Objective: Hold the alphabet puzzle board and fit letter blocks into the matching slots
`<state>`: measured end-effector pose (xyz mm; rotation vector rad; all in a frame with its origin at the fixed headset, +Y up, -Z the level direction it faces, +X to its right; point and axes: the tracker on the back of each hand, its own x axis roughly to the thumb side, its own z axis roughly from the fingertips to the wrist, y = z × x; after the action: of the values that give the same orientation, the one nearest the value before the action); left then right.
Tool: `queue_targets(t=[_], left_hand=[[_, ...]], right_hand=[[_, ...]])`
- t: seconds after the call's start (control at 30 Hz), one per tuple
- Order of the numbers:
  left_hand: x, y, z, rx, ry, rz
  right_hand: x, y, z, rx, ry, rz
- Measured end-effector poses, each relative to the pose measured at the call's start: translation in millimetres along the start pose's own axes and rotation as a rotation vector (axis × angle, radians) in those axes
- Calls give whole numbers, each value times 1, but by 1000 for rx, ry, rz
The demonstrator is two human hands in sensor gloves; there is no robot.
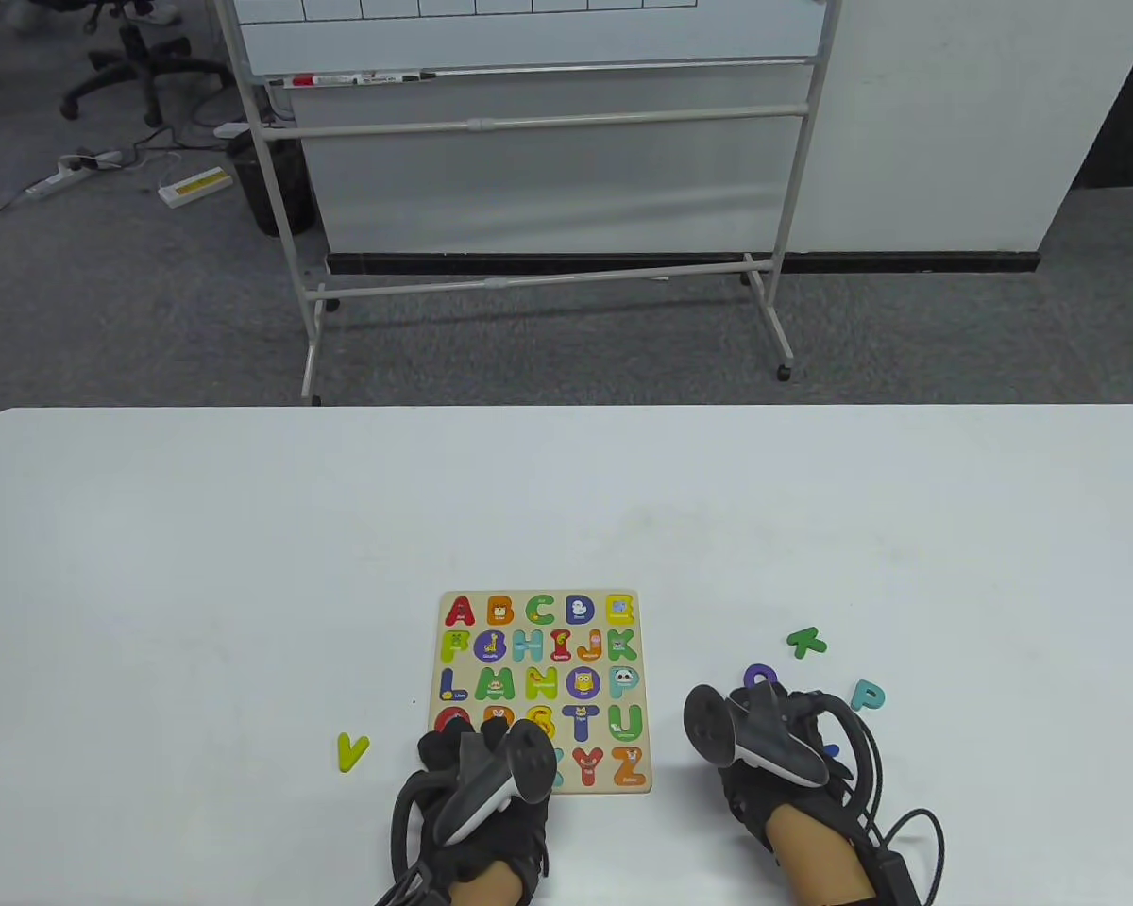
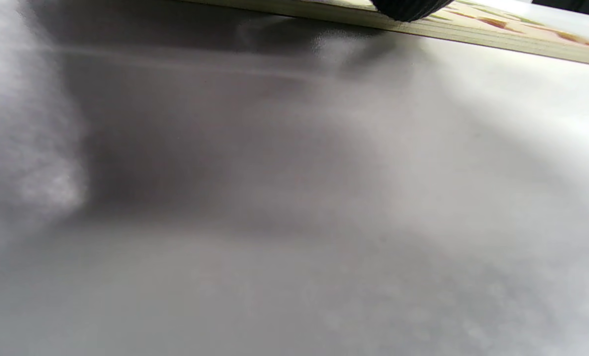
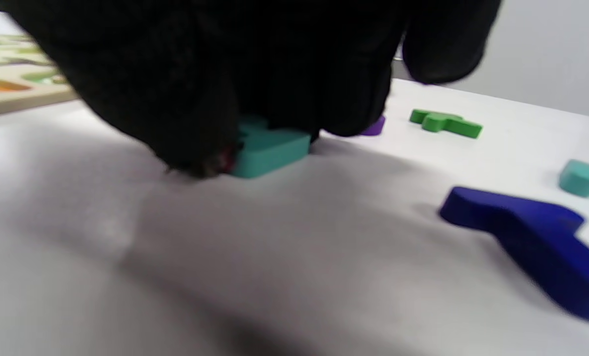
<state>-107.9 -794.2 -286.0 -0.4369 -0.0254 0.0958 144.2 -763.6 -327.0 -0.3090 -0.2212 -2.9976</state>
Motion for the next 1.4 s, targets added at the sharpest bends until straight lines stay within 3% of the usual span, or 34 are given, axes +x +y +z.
queue_targets(t=[0.17, 0.37, 0.73, 1.03, 1.4], left_hand=[[-2, 0, 0, 1, -10, 2], [0, -1, 0, 1, -12, -19], [2, -4, -1, -2, -13, -54], [3, -4, -1, -5, -11, -80], [3, -3, -1, -10, -15, -81]], right_hand=[[-3, -4, -2, -28, -8, -118], [15, -27, -17, -135, -80, -165], [87, -70, -82, -201, -267, -210], [145, -53, -124, -138, -362, -173], [155, -45, -136, -106, -324, -131]])
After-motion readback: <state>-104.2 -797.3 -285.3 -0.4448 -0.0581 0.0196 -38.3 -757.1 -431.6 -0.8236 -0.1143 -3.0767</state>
